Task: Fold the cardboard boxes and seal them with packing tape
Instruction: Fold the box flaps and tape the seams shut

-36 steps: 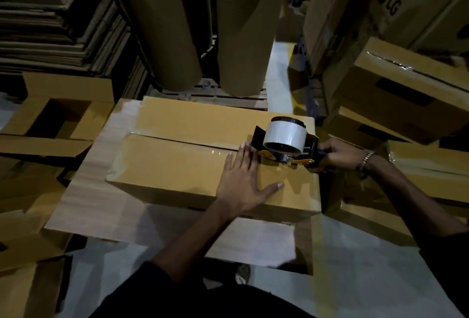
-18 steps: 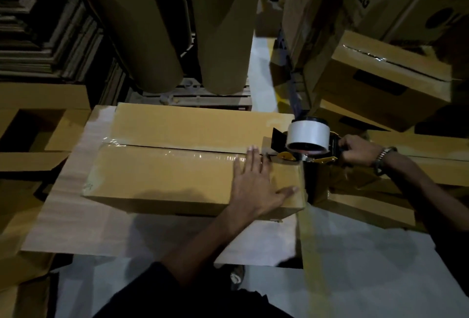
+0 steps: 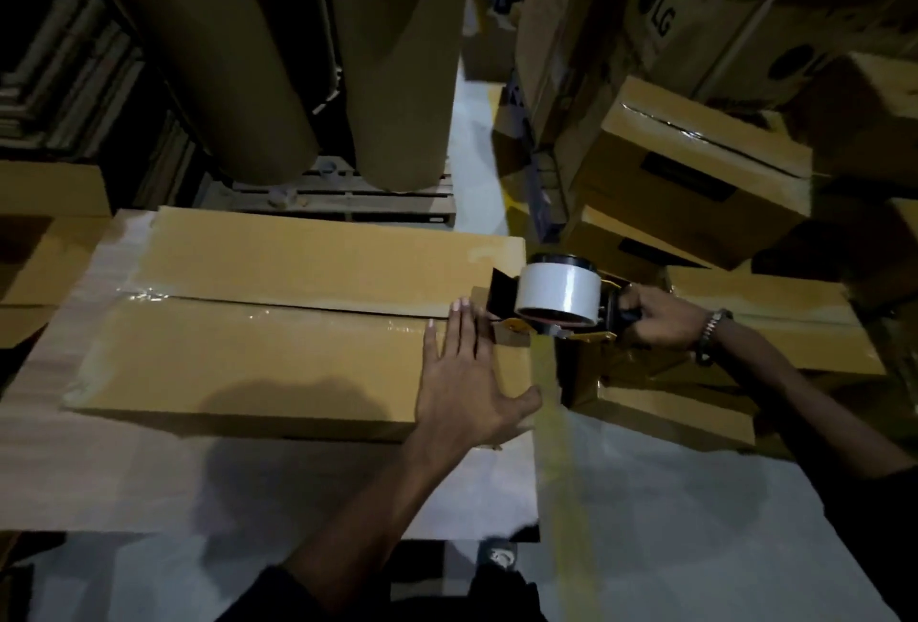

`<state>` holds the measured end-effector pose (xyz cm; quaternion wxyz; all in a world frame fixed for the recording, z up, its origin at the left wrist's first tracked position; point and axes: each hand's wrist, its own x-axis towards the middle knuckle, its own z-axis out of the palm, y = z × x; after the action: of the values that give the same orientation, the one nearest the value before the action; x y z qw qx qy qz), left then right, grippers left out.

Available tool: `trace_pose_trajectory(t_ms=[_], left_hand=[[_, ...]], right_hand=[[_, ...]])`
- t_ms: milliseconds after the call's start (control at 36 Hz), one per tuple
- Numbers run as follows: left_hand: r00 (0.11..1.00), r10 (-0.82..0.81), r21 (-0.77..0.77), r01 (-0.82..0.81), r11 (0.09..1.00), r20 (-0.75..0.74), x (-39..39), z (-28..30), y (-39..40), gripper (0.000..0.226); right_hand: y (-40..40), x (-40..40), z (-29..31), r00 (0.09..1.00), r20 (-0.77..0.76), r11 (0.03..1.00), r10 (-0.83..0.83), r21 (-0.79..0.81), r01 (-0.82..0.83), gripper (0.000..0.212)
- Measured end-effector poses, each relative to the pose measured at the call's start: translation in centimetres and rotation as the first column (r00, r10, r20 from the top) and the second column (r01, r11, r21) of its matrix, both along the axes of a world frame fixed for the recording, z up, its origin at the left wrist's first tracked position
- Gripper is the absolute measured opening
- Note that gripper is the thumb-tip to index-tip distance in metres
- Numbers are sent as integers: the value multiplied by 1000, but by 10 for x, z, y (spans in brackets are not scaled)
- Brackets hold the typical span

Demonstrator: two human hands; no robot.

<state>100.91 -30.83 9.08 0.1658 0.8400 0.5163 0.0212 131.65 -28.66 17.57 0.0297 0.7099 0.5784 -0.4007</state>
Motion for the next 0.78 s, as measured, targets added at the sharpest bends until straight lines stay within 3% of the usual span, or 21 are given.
trace_pose_trajectory(t_ms=[250, 389, 500, 694, 778], left_hand=[[995, 29, -11, -30, 999, -99, 13, -2, 1, 116], [996, 81, 54, -79, 995, -25, 38, -10, -19, 94], [992, 124, 155, -122, 980, 2, 45, -19, -29, 90], [992, 124, 154, -123, 980, 0, 42, -20, -24, 88], [988, 151, 167, -151, 974, 10, 43, -18, -25, 85]], right_hand=[[-6, 47, -15, 993, -93, 996, 74, 54, -69, 9], [-4, 43, -25, 986, -163, 998, 38, 54, -30, 22], [-13, 35, -40, 967, -254, 999, 21, 51, -8, 24], [-21, 34, -64, 945, -328, 999, -7, 27, 17, 3], [-24, 39, -61, 938, -348, 999, 12, 45, 4, 6]])
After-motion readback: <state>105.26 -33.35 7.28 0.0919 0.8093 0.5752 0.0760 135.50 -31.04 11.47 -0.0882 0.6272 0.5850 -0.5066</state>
